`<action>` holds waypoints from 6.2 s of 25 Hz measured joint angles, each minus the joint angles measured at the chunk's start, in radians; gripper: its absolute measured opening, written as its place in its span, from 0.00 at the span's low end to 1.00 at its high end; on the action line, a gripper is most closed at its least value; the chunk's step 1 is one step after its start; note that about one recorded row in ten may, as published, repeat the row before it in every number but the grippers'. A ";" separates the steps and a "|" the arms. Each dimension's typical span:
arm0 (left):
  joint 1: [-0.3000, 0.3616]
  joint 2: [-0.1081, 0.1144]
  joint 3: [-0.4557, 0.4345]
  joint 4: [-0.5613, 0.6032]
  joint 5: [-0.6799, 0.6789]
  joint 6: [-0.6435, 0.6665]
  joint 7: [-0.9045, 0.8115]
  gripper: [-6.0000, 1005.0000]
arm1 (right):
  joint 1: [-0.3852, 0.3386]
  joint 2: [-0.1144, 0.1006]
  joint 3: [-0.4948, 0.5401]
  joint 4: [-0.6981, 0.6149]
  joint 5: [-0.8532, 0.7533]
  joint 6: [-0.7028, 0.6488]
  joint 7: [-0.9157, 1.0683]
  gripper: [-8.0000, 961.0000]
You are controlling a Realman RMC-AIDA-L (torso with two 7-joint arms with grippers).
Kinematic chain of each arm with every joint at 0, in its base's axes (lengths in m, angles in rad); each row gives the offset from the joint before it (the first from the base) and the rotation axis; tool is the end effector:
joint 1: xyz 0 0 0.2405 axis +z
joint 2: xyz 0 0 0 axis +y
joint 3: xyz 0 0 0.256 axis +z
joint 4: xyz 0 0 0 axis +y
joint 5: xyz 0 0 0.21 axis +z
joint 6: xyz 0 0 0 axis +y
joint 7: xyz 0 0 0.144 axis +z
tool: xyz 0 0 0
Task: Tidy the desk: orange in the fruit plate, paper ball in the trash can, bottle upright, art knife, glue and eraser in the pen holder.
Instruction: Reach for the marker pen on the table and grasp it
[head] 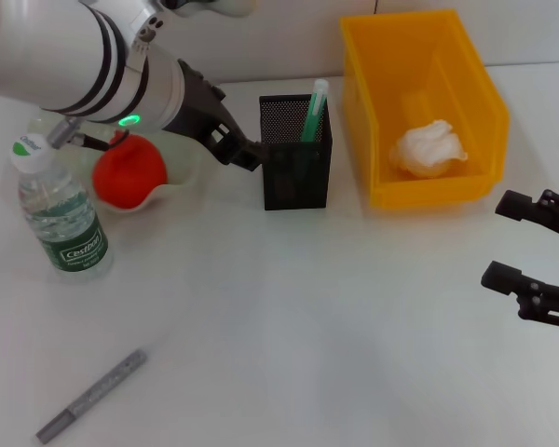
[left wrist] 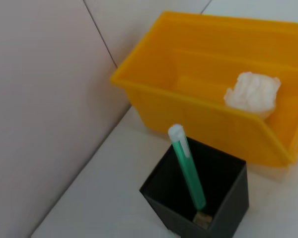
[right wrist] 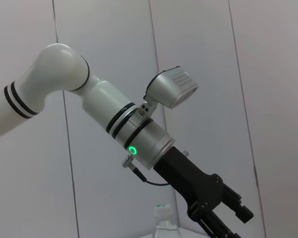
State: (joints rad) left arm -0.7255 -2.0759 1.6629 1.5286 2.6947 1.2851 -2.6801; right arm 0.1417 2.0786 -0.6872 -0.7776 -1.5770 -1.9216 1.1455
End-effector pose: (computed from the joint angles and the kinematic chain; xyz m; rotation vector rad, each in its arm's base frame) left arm -0.0681 0.3792 -0.0205 -2.5122 -0.3191 0.2966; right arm 0.2965 0.2197 0.0608 -2.4312 0.3525 1.1414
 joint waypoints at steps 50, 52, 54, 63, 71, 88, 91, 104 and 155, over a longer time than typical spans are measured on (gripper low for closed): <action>0.022 0.002 0.017 0.027 0.078 0.478 -0.110 0.81 | 0.044 -0.003 -0.005 0.034 0.000 0.028 -0.006 0.87; 0.029 0.003 0.026 0.027 0.079 0.473 -0.106 0.81 | 0.047 -0.003 -0.004 0.039 0.000 0.030 -0.006 0.87; 0.039 0.004 0.031 0.027 0.080 0.470 -0.097 0.81 | 0.050 -0.003 -0.004 0.042 0.000 0.030 -0.006 0.87; 0.055 0.004 0.032 0.037 0.107 0.468 -0.072 0.81 | 0.053 -0.003 -0.008 0.043 0.000 0.038 -0.007 0.87; 0.054 0.004 0.030 0.039 0.116 0.465 -0.059 0.81 | 0.053 -0.003 -0.001 0.043 0.000 0.041 -0.007 0.87; 0.096 0.003 0.028 0.071 0.115 0.507 -0.046 0.81 | 0.067 -0.001 0.001 0.051 0.000 0.064 -0.007 0.87; 0.097 0.001 0.033 0.071 0.111 0.517 -0.051 0.81 | 0.067 -0.001 0.001 0.052 0.000 0.064 -0.007 0.87; 0.123 -0.003 0.051 0.057 0.058 0.515 -0.075 0.81 | 0.073 -0.003 0.002 0.069 0.000 0.068 -0.016 0.87; 0.149 -0.001 0.084 -0.104 0.028 0.370 -0.147 0.81 | 0.079 -0.003 0.002 0.069 0.000 0.061 -0.009 0.87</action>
State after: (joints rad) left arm -0.5768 -2.0769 1.7467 1.4250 2.7228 1.6551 -2.8272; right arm 0.2209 2.0755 -0.6857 -0.7087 -1.5768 -1.8610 1.1361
